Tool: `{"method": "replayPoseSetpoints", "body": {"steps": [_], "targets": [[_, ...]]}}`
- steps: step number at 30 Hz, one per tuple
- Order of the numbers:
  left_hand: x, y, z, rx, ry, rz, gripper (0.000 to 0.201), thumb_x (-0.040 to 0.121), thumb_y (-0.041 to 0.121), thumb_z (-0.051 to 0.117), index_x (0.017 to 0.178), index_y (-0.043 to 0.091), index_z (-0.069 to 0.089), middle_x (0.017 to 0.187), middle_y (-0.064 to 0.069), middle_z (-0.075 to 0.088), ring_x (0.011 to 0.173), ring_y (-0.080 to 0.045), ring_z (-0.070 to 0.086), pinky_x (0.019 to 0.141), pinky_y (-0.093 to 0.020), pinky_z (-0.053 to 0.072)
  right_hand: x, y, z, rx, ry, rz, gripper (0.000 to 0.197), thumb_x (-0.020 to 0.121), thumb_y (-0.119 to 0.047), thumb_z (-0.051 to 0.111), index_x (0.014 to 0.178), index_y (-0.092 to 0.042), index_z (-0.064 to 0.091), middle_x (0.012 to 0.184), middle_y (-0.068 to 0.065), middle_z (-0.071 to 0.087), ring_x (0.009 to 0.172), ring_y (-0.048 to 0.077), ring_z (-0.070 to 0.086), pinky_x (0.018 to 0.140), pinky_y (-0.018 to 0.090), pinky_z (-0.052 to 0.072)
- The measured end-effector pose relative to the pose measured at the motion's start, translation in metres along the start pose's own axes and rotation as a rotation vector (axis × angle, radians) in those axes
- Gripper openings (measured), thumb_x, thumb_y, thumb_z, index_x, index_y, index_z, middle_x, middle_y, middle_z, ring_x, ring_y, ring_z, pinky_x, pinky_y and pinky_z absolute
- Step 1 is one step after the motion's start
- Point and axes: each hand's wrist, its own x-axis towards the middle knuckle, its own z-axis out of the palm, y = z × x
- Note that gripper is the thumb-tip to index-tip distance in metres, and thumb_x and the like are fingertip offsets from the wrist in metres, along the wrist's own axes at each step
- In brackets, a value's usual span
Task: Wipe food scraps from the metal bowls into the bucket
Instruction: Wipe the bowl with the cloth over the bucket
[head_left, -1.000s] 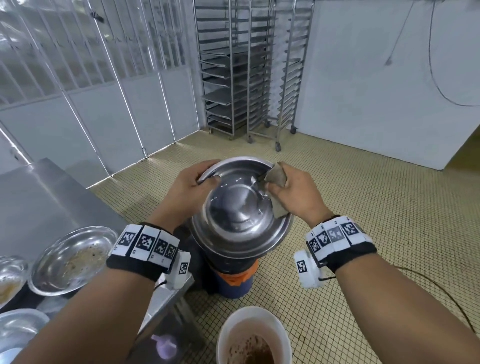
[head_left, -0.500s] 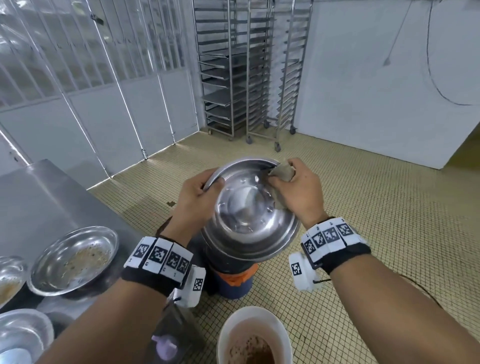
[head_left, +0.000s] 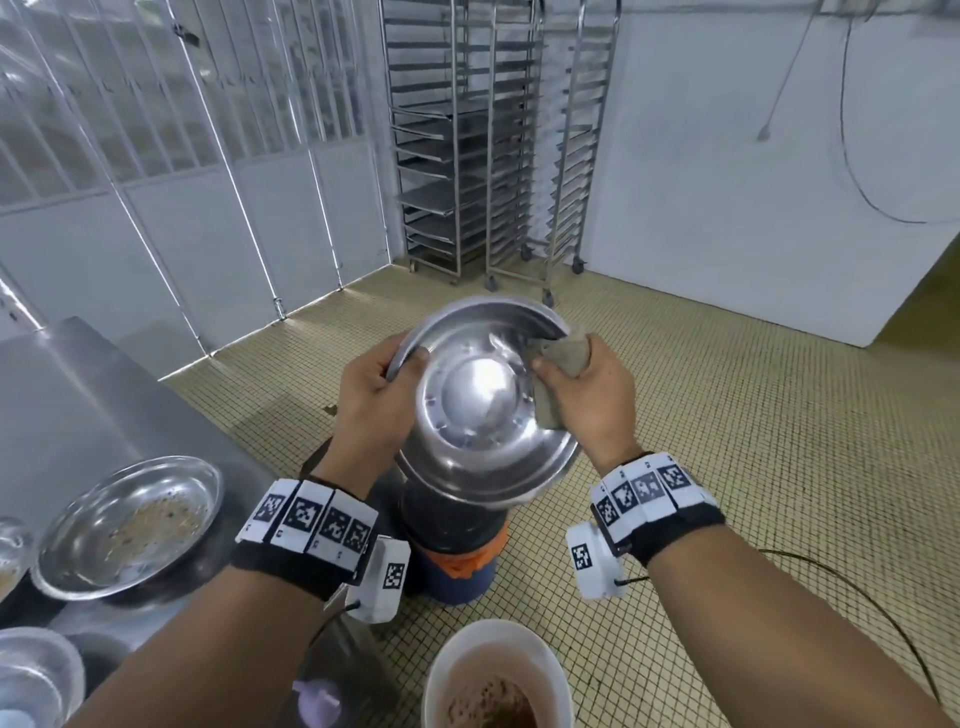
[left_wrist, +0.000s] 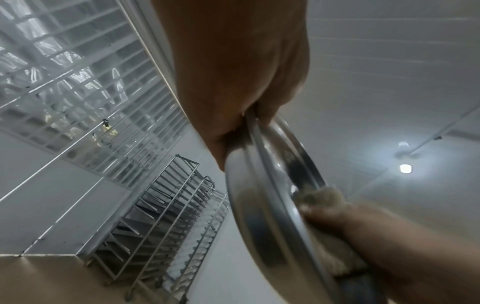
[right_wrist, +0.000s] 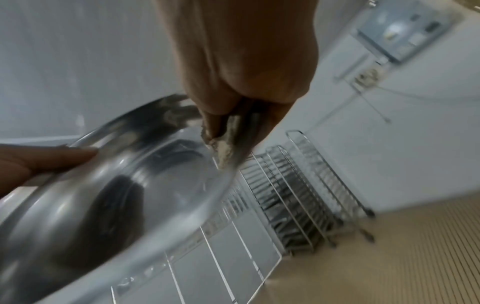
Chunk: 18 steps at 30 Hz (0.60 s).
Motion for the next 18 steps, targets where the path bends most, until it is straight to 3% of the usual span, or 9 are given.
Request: {"method": "replayPoseSetpoints", "body": {"steps": [3, 4, 6, 8, 11, 15, 18], "targets": [[0.005, -0.003, -0.005, -0.013, 0.029, -0.015, 0.025, 0.102, 0.013, 0.061, 0.1, 0.031, 0.079, 0.082, -0.001, 0.075, 0.074, -0.015, 0.069, 0.07, -0.036, 0.059, -0.012, 0.017, 0.01, 0.082, -0.056, 0.118, 0.033, 0.086, -0.03, 0.081, 0.111, -0.021, 0.061, 0.093, -0.017, 0.064, 0.087, 0.004, 0.065, 0.056, 0.003, 0.044], [0.005, -0.004, -0.005, 0.005, 0.004, -0.017, 0.026, 0.103, 0.015, 0.061, 0.102, 0.034, 0.079, 0.084, -0.001, 0.076, 0.075, -0.015, 0.07, 0.072, -0.036, 0.059, -0.011, 0.018, 0.01, 0.072, -0.06, 0.12, 0.032, 0.086, -0.029, 0.081, 0.11, -0.02, 0.062, 0.093, -0.016, 0.065, 0.088, 0.007, 0.067, 0.056, 0.004, 0.044], [0.003, -0.005, -0.005, 0.063, -0.062, -0.035, 0.028, 0.103, 0.017, 0.06, 0.102, 0.039, 0.078, 0.086, 0.0, 0.077, 0.076, -0.015, 0.072, 0.074, -0.034, 0.061, -0.002, 0.007, 0.005, 0.005, -0.082, 0.063, 0.028, 0.086, -0.033, 0.081, 0.102, -0.023, 0.062, 0.087, -0.016, 0.065, 0.08, 0.003, 0.066, 0.054, 0.006, 0.043], [0.002, -0.006, -0.003, 0.125, -0.115, -0.048, 0.026, 0.103, 0.017, 0.061, 0.103, 0.037, 0.078, 0.087, -0.001, 0.076, 0.081, -0.024, 0.073, 0.077, -0.041, 0.061, 0.009, -0.01, -0.002, -0.054, -0.119, -0.046, 0.025, 0.084, -0.038, 0.083, 0.089, -0.03, 0.059, 0.078, -0.017, 0.063, 0.065, -0.006, 0.06, 0.052, 0.006, 0.041], [0.001, -0.007, 0.0, 0.07, -0.106, -0.046, 0.027, 0.102, 0.014, 0.06, 0.103, 0.034, 0.079, 0.089, -0.003, 0.077, 0.085, -0.025, 0.073, 0.08, -0.044, 0.06, 0.017, -0.024, -0.008, -0.114, -0.114, -0.112, 0.028, 0.082, -0.044, 0.083, 0.084, -0.033, 0.057, 0.075, -0.019, 0.061, 0.064, -0.007, 0.056, 0.052, 0.007, 0.038], [0.003, -0.009, -0.003, -0.042, 0.004, -0.03, 0.03, 0.102, 0.013, 0.061, 0.093, 0.035, 0.08, 0.084, -0.003, 0.075, 0.076, -0.02, 0.07, 0.072, -0.038, 0.06, 0.004, -0.007, -0.001, 0.007, -0.092, 0.061, 0.026, 0.087, -0.038, 0.08, 0.102, -0.022, 0.065, 0.09, -0.014, 0.067, 0.078, 0.0, 0.064, 0.056, 0.005, 0.042], [0.0, -0.013, -0.004, -0.064, 0.018, -0.039, 0.028, 0.103, 0.015, 0.06, 0.098, 0.034, 0.079, 0.087, -0.004, 0.075, 0.078, -0.021, 0.07, 0.073, -0.039, 0.06, -0.01, 0.003, 0.005, 0.106, -0.099, 0.176, 0.025, 0.087, -0.034, 0.079, 0.105, -0.024, 0.065, 0.095, -0.013, 0.069, 0.085, 0.004, 0.066, 0.061, 0.012, 0.046]]}}
